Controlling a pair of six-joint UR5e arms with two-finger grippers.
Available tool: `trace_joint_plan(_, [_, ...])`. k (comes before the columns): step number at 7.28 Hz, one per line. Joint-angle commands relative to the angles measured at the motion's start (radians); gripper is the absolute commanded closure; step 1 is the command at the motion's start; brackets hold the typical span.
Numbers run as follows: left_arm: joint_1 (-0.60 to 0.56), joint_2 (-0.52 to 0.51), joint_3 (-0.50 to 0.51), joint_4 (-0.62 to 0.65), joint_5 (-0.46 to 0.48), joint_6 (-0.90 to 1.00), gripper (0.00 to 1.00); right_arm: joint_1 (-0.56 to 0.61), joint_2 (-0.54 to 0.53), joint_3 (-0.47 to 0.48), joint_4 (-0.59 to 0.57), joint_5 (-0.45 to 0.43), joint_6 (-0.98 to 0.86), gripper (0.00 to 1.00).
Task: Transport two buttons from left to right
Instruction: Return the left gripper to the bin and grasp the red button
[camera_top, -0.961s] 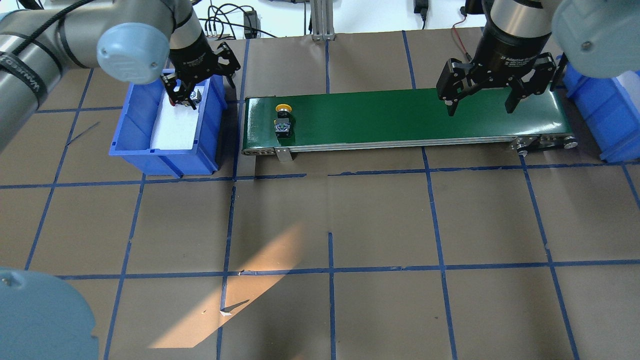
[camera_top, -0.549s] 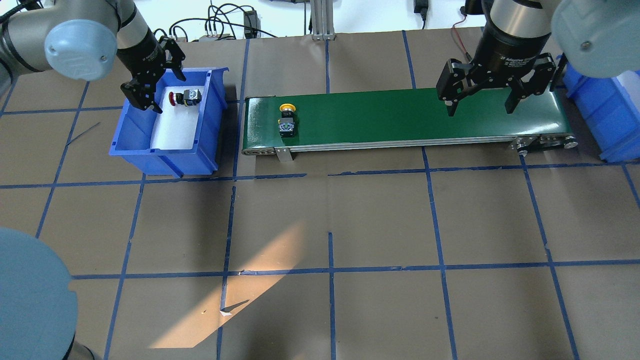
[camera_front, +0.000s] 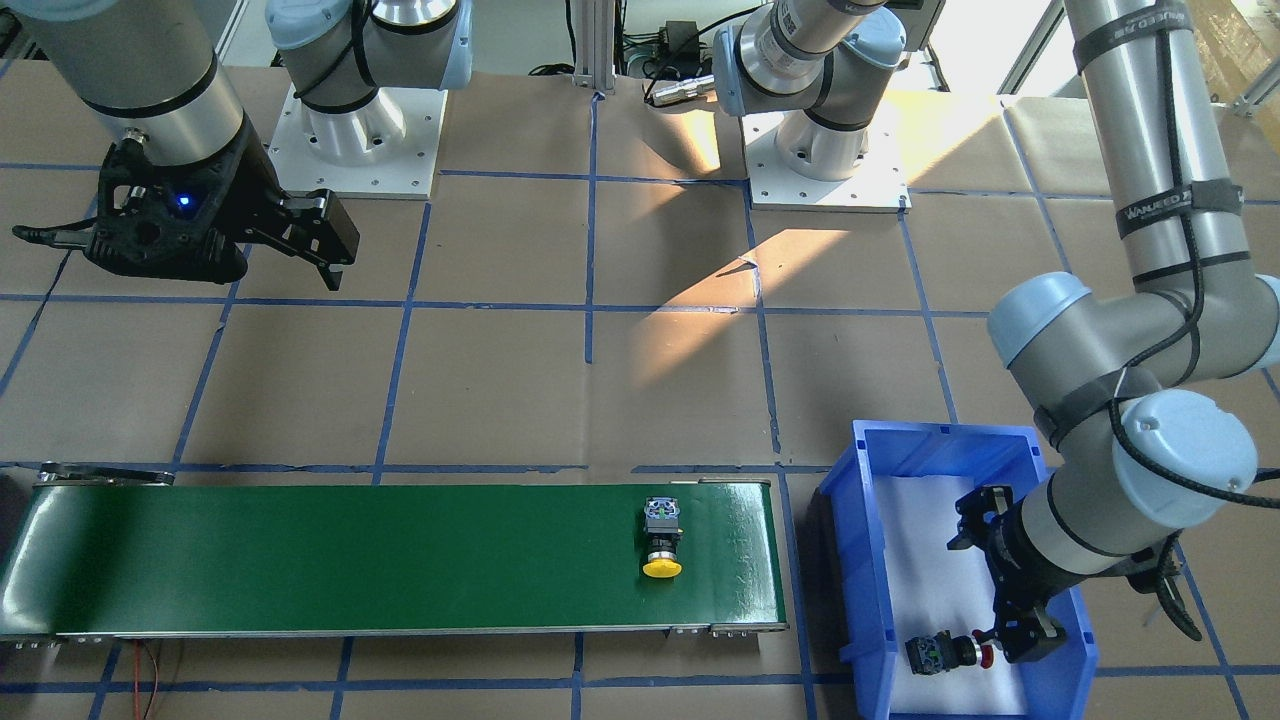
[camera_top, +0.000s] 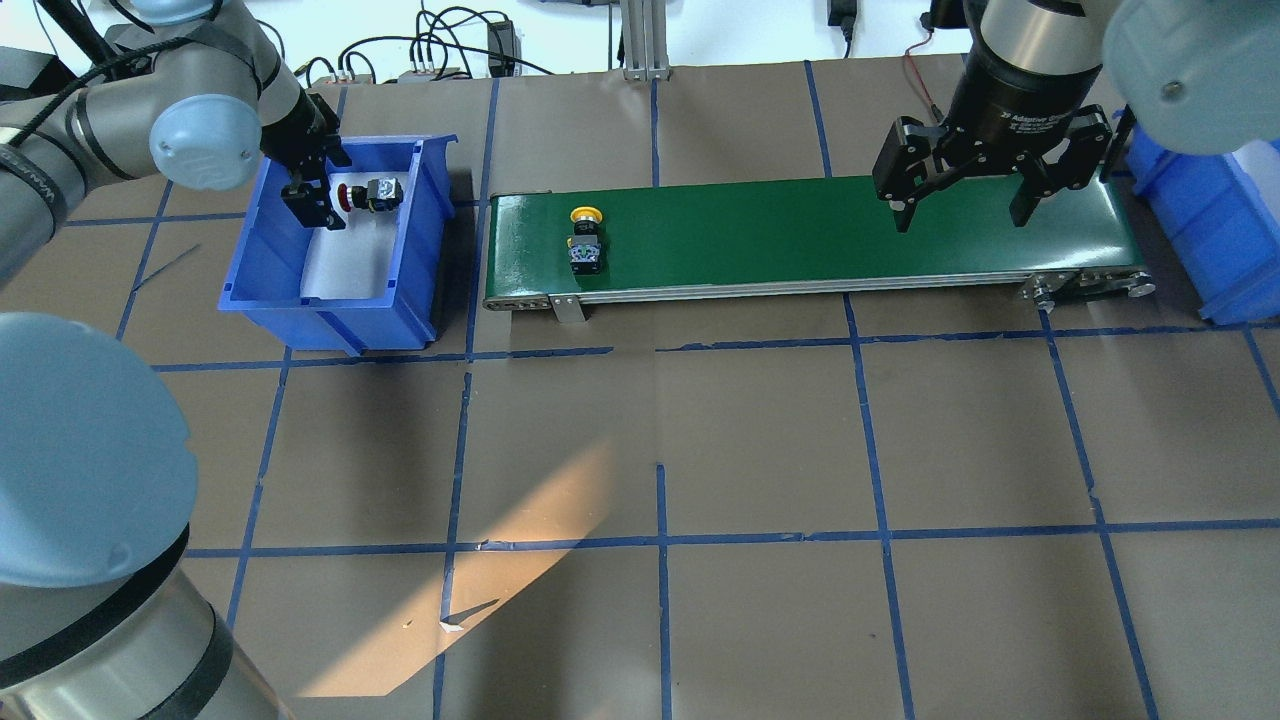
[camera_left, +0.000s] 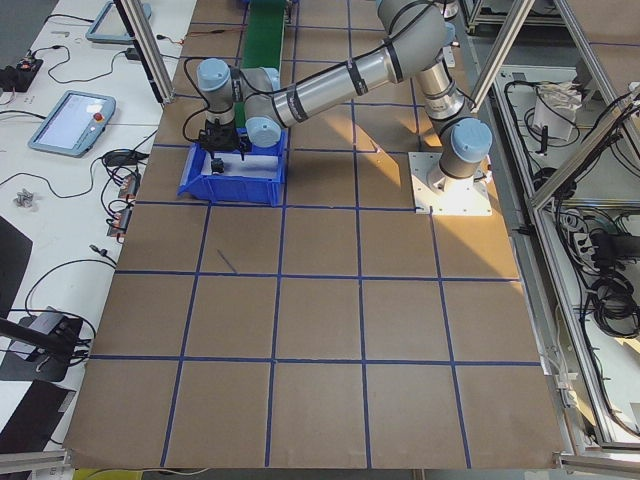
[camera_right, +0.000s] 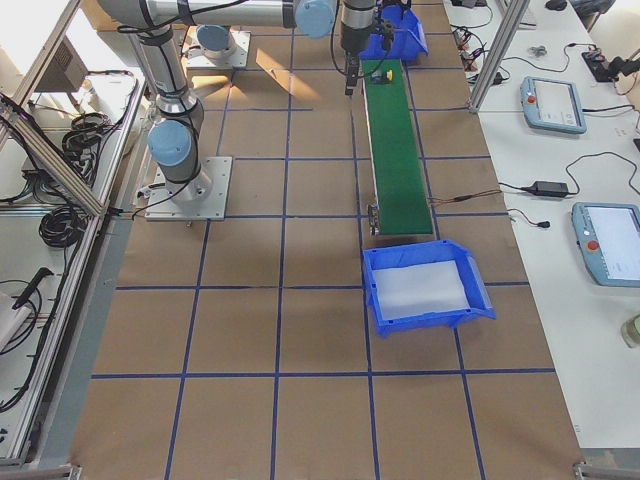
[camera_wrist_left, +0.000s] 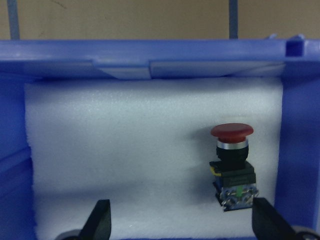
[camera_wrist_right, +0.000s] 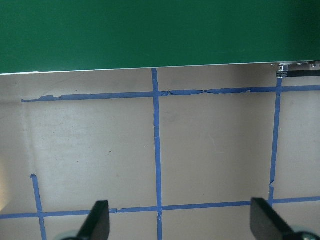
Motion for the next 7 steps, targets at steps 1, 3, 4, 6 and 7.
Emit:
trace_joint_plan(1, [-0.001, -0.067, 0.033, 0.057, 0.000, -0.054, 0.02, 0.000, 0.001, -0.001, -0.001, 0.000, 0.000, 0.00])
trace_joint_plan(3, [-0.002, -0.089, 0.053, 0.060, 0.000, -0.053, 0.02, 0.000, 0.002, -0.001, 0.001, 0.000, 0.000, 0.00])
trace_joint_plan(4, [-0.002, -0.093, 0.053, 0.064, -0.002, -0.053, 0.03, 0.000, 0.002, -0.001, -0.001, 0.000, 0.000, 0.00])
trace_joint_plan(6, [-0.008, -0.118, 0.053, 0.092, 0.000, -0.052, 0.05, 0.000, 0.002, -0.001, -0.001, -0.001, 0.000, 0.00])
trace_joint_plan(7, [-0.008, -0.119, 0.052, 0.095, 0.000, -0.047, 0.18, 0.000, 0.002, -0.001, -0.001, -0.001, 0.000, 0.00])
